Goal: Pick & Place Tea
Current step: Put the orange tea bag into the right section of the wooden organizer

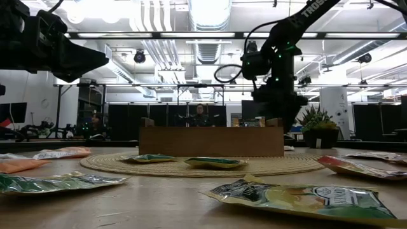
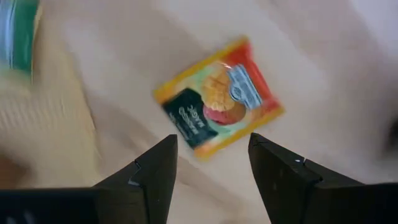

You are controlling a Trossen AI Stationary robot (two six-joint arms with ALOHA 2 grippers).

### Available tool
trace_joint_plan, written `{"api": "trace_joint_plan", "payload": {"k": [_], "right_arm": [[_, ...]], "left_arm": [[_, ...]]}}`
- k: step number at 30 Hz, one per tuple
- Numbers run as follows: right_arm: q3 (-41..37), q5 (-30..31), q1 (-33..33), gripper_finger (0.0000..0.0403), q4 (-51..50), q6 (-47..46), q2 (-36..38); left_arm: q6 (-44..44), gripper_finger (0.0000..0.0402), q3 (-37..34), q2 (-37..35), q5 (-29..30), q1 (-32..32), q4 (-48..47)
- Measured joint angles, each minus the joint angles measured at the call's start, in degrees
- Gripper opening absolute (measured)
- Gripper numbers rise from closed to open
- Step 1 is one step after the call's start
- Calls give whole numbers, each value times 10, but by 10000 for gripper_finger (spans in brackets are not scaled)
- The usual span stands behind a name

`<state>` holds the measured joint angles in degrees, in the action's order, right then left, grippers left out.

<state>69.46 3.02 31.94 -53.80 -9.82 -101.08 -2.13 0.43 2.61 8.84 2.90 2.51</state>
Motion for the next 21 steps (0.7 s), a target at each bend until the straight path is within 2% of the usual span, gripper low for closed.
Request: {"api": "trace_joint_plan", "payload": {"k": [5, 9, 14, 17, 21], "right_arm": [[7, 0, 0, 196, -18, 435, 8], [7, 0, 2, 196, -19, 673, 9], [7, 0, 9, 196, -6, 871, 9], [6, -3, 12, 196, 10, 929, 7], [5, -5, 21, 196, 29, 961, -10]], "left_arm": [[0, 104, 0, 0, 0, 0, 0], [0, 104, 0, 0, 0, 0, 0], [0, 104, 0, 0, 0, 0, 0], [0, 104, 0, 0, 0, 0, 0], [0, 104, 0, 0, 0, 0, 0]]}}
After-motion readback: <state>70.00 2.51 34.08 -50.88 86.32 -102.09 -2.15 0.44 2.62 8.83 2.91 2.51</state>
